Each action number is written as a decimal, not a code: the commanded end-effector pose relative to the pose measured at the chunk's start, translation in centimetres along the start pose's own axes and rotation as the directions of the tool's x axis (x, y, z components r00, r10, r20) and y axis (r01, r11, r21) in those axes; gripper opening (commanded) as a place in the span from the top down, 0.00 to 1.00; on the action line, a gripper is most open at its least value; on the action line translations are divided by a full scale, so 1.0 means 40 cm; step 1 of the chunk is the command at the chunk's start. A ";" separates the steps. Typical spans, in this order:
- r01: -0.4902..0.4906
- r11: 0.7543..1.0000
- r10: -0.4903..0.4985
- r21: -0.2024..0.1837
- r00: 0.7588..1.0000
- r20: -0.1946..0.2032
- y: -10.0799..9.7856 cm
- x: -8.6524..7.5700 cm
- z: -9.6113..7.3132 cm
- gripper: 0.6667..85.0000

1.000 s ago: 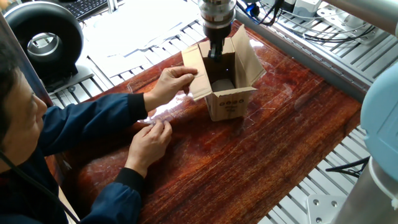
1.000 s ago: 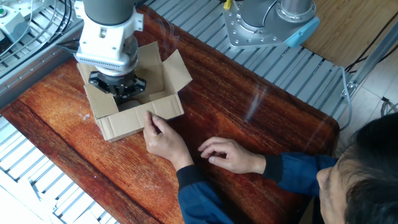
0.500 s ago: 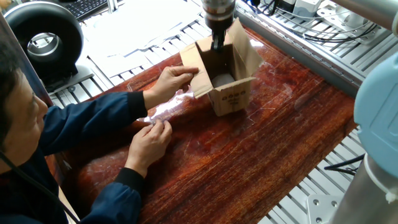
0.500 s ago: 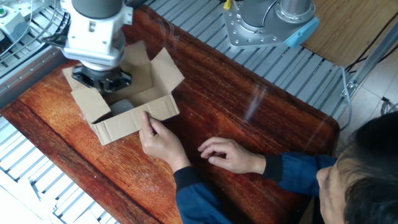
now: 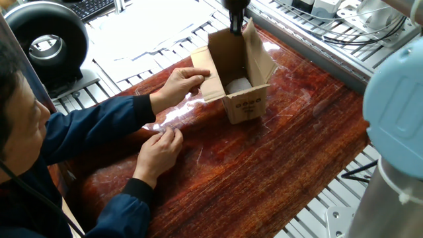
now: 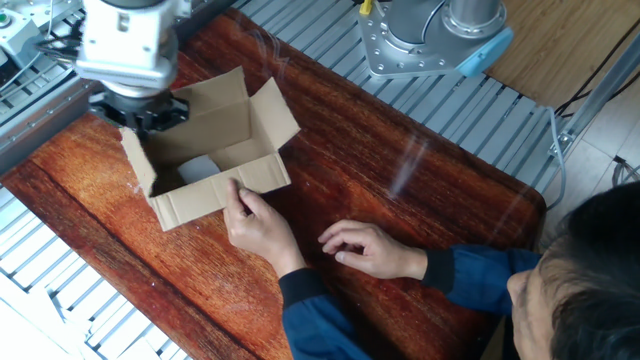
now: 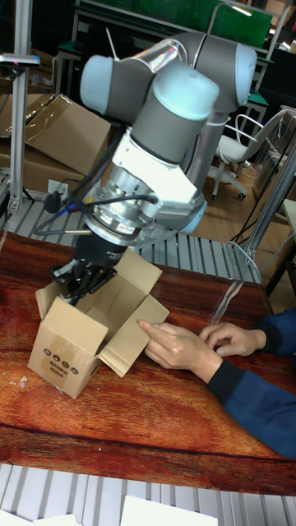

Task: Open a box

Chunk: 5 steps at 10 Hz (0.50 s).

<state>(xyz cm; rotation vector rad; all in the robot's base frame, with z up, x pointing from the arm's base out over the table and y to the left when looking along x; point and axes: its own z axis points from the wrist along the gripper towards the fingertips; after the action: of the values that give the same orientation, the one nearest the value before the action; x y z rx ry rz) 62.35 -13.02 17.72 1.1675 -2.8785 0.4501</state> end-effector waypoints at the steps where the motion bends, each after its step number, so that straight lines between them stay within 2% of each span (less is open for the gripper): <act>1: 0.038 0.999 -0.038 -0.003 0.998 0.048 -0.059 -0.013 -0.001 1.00; 5: 0.000 1.000 0.000 -0.007 0.996 0.089 -0.069 -0.074 0.008 1.00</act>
<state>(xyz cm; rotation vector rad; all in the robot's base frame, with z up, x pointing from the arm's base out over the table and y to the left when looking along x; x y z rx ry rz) 64.90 -13.62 18.09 1.2259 -2.9041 0.4304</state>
